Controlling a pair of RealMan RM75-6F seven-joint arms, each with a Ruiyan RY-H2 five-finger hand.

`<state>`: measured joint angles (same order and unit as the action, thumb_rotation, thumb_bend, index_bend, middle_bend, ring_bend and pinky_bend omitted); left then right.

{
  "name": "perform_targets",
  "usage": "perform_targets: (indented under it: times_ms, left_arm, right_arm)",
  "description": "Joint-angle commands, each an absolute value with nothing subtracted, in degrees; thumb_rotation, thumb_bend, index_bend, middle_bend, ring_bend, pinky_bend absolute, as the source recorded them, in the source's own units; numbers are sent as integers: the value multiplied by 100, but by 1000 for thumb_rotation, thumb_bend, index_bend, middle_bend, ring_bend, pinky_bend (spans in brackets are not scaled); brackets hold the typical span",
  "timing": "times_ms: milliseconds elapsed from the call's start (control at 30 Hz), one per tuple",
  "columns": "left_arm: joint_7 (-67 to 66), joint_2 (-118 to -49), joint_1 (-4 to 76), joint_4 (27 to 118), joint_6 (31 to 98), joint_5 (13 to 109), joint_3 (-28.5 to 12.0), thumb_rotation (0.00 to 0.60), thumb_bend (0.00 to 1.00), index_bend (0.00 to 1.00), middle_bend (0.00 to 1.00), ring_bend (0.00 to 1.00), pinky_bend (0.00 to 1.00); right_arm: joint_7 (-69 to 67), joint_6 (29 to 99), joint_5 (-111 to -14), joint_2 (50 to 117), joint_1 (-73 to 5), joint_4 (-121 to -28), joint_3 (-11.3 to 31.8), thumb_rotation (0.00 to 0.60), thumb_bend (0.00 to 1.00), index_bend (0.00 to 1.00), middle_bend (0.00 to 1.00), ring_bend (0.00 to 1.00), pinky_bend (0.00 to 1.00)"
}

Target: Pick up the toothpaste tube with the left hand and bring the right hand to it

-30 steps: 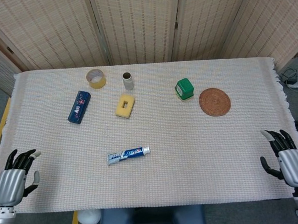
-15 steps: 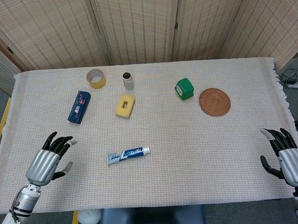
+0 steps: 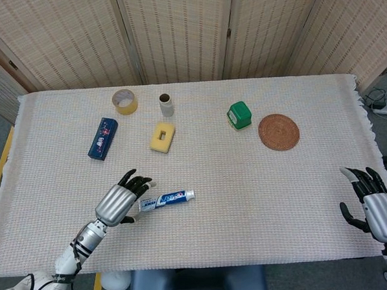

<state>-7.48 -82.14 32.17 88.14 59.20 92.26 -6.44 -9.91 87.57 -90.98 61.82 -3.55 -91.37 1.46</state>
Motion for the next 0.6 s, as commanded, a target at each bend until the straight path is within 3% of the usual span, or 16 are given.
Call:
perform_targets:
  times_ms: [33, 600]
  left_arm:
    - [-945, -8557, 3402, 8509, 5783, 9112, -657, 600, 339, 185, 179, 179, 40]
    - [-1532, -9674, 3777, 7399, 5256, 8375, -586, 600, 339, 179, 174, 177, 39]
  right_arm:
    - [-998, 8751, -9128, 6193, -363, -9119, 139, 600, 510, 44, 143, 114, 19]
    - [-1079, 8716, -9086, 6203, -350, -9028, 139, 600, 509, 44, 139, 113, 20]
